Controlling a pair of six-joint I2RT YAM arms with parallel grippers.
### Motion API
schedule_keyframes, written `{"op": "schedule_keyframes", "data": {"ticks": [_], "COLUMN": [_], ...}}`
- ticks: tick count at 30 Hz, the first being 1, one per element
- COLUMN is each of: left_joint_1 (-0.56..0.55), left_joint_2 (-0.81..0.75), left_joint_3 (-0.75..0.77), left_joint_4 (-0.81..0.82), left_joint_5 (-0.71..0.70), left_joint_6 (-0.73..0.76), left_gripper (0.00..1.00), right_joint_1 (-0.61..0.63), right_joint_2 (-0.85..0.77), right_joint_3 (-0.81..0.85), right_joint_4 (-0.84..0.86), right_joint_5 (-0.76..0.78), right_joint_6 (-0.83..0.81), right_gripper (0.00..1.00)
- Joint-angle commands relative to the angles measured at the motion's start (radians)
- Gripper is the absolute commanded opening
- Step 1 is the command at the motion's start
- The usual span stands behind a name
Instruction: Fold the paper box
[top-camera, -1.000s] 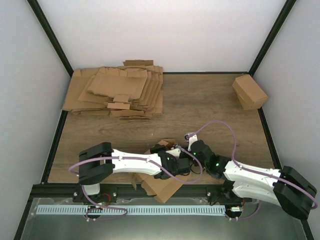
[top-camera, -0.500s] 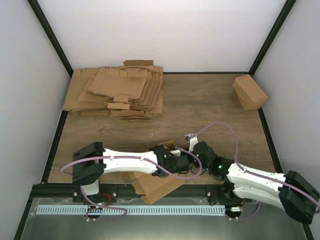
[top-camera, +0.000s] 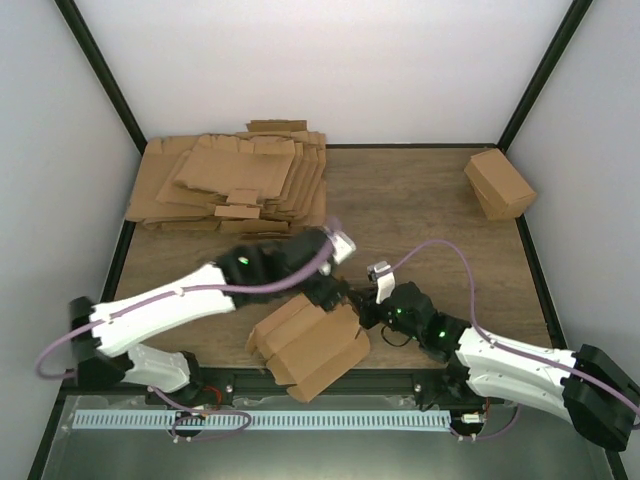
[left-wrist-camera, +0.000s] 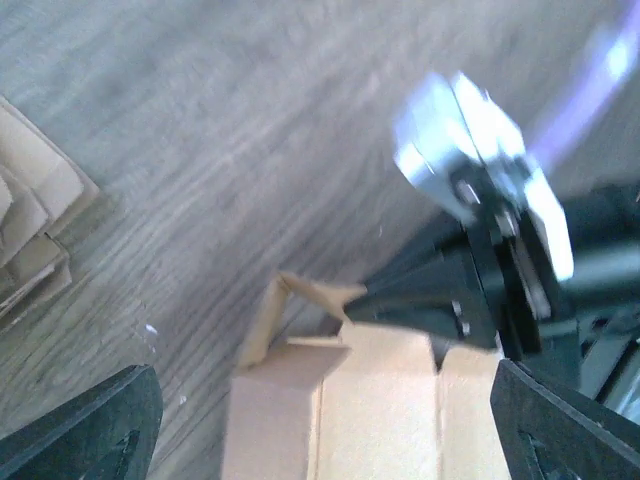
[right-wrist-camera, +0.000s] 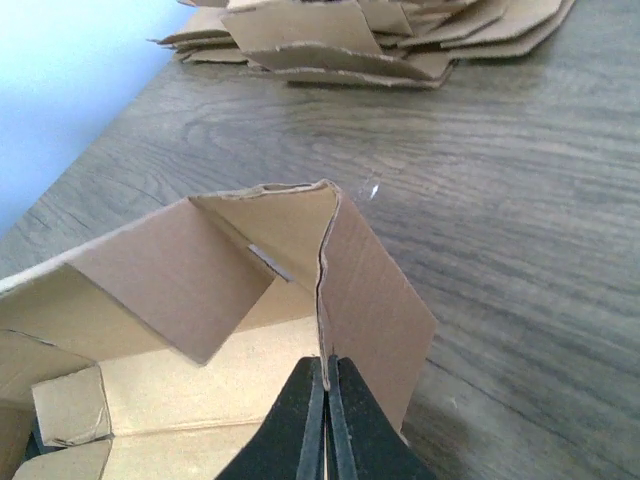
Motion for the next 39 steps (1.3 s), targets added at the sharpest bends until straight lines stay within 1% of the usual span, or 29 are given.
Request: {"op": "schedule_keyframes", "data": {"ticks": [1, 4, 8, 12, 15, 18, 21, 25, 28, 30, 33, 35, 39], "left_joint_1": [0.205, 0.376, 0.545, 0.621, 0.658, 0.686, 0.707, 0.743, 0.772, 0.775, 0.777, 0.778, 0.782], "left_joint_2": [-0.113, -0.131, -0.129, -0.120, -0.149, -0.189, -0.215, -0.251, -0.294, -0.304, -0.303, -0.309, -0.319], "left_joint_3": [-0.013, -0.066, -0.179, -0.265, -0.308, -0.348, -0.393, -0.477, -0.543, -0.571, -0.592, -0.608, -0.634], "left_joint_4": [0.076, 0.097, 0.177, 0.235, 0.276, 0.295, 0.298, 0.314, 0.360, 0.382, 0.394, 0.407, 0.430], "left_joint_5": [0.328, 0.449, 0.587, 0.663, 0.712, 0.740, 0.757, 0.737, 0.751, 0.749, 0.740, 0.746, 0.708], "left_joint_6": [-0.090, -0.108, -0.105, -0.098, -0.106, -0.106, -0.106, -0.131, -0.169, -0.188, -0.200, -0.208, -0.238], "left_gripper": [0.93, 0.91, 0.88, 0.87, 0.88, 0.88, 0.82, 0.72, 0.65, 0.60, 0.57, 0.56, 0.53], "right_joint_1": [0.004, 0.001, -0.020, -0.070, -0.127, -0.156, -0.182, -0.216, -0.223, -0.223, -0.224, -0.223, -0.223], "right_joint_2": [0.000, 0.021, 0.065, 0.149, 0.247, 0.368, 0.472, 0.574, 0.633, 0.669, 0.701, 0.702, 0.696], "right_joint_3": [-0.007, -0.021, 0.001, 0.060, 0.140, 0.223, 0.308, 0.397, 0.478, 0.538, 0.596, 0.614, 0.654], "right_joint_4": [0.124, 0.204, 0.250, 0.270, 0.256, 0.259, 0.250, 0.253, 0.214, 0.146, 0.085, 0.062, -0.010], "right_joint_5": [0.027, 0.030, -0.009, -0.109, -0.219, -0.300, -0.367, -0.442, -0.467, -0.477, -0.492, -0.483, -0.476], "right_joint_6": [-0.156, -0.215, -0.305, -0.389, -0.431, -0.488, -0.519, -0.541, -0.572, -0.582, -0.578, -0.566, -0.537], "right_gripper": [0.01, 0.01, 0.01, 0.01, 0.01, 0.01, 0.01, 0.01, 0.01, 0.01, 0.01, 0.01, 0.01]}}
